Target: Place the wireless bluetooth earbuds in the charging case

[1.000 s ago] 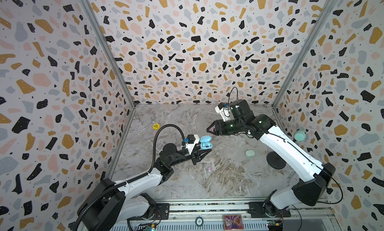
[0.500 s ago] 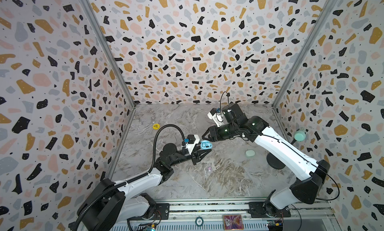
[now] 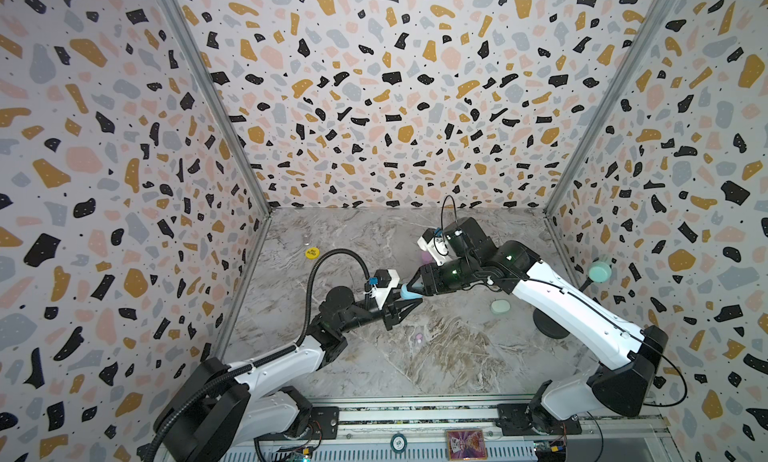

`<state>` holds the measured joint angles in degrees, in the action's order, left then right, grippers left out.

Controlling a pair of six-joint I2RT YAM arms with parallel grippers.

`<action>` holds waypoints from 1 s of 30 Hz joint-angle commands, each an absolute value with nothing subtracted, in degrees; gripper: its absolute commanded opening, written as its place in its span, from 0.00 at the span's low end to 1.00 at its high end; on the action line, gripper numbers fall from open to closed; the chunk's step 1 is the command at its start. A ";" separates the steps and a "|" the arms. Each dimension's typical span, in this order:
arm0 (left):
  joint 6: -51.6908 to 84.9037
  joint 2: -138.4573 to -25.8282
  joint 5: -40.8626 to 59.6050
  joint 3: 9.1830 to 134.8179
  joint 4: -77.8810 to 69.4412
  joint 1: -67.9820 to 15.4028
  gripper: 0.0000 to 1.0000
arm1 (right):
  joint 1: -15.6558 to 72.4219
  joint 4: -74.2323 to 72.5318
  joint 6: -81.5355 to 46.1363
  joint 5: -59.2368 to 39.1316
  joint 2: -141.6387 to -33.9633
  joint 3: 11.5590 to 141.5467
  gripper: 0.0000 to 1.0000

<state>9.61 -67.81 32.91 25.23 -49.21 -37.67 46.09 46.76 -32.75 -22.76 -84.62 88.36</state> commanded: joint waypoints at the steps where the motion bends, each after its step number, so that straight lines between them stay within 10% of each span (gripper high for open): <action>1: 8.55 -66.44 32.56 27.25 -52.65 -37.82 0.23 | 47.46 49.84 -32.75 -22.45 -85.31 89.73 0.54; 30: 8.55 -65.52 32.18 26.81 -52.65 -37.75 0.22 | 47.53 52.46 -34.38 -19.07 -82.83 88.15 0.54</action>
<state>9.56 -67.24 32.10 25.23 -46.70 -37.67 47.29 50.24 -34.59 -19.09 -83.20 87.42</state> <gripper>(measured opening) 0.425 0.535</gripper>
